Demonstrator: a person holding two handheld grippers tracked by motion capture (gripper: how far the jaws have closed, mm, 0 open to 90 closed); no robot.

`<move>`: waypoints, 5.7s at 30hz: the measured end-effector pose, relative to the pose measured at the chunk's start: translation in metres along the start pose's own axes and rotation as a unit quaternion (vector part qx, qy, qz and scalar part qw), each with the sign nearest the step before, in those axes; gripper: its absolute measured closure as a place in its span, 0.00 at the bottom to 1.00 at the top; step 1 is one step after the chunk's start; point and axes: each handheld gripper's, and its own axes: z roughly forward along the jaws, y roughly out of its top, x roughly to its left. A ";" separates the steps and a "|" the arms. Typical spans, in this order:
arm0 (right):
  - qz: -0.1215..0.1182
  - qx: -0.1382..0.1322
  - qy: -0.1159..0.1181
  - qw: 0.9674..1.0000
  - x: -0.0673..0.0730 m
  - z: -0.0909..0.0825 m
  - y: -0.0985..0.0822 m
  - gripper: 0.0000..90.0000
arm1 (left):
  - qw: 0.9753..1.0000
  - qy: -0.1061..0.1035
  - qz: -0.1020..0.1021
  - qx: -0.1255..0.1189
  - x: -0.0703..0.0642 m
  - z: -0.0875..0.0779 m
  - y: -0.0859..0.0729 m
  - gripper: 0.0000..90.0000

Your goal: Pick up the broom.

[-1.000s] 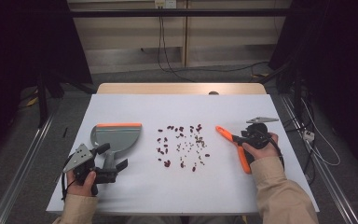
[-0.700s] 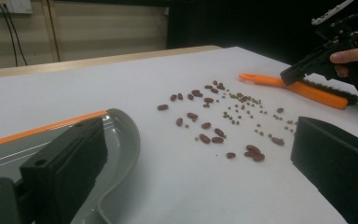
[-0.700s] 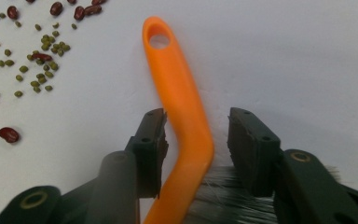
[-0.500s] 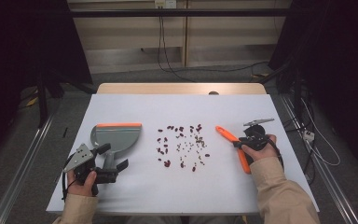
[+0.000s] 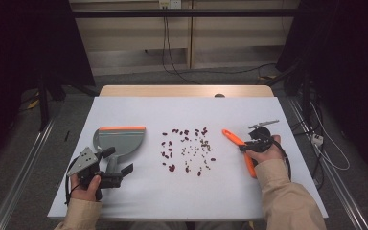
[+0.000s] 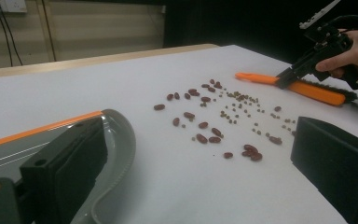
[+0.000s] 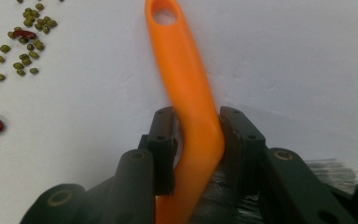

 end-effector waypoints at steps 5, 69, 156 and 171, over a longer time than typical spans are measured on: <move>0.006 -0.003 -0.001 1.000 0.000 0.000 -0.001 0.75 | 1.000 -0.001 -0.001 0.000 -0.002 0.001 0.000 0.04; 0.029 0.033 -0.002 0.999 0.003 0.006 0.015 0.76 | 1.000 0.001 0.007 -0.004 -0.007 0.000 0.004 0.04; 0.052 -0.333 0.115 0.934 0.065 -0.066 -0.002 0.79 | 0.982 -0.173 0.014 0.076 -0.151 0.220 0.030 0.58; 0.031 -0.341 0.113 0.933 0.090 -0.067 0.016 0.60 | 0.993 -0.099 0.006 0.059 -0.139 0.194 0.045 0.78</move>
